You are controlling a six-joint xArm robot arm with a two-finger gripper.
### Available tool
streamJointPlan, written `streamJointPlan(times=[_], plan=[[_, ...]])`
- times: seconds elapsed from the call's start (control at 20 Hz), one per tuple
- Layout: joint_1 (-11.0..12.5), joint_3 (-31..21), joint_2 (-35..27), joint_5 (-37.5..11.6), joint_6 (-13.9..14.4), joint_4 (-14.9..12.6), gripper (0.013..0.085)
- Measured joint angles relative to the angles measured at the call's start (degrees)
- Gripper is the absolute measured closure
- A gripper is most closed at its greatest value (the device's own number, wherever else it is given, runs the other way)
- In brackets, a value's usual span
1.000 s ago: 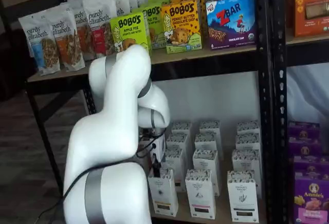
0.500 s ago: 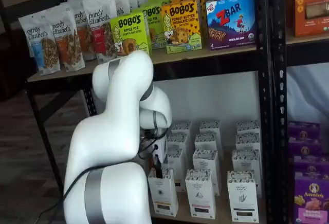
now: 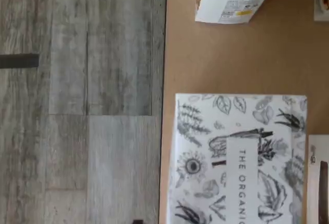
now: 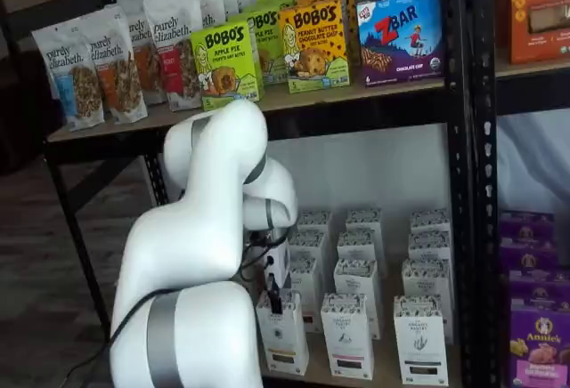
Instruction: Pick up the white box with a yellow strip in the middle, on the bottom shelf, the fourth box from the left
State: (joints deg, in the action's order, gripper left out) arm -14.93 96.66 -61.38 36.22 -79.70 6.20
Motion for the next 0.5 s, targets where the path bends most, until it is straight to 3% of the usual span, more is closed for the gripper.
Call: streamJointPlan(times=[0.5], plan=[[-0.49,3.27,-3.46,-0.05,2.13,-2.01,0.013]])
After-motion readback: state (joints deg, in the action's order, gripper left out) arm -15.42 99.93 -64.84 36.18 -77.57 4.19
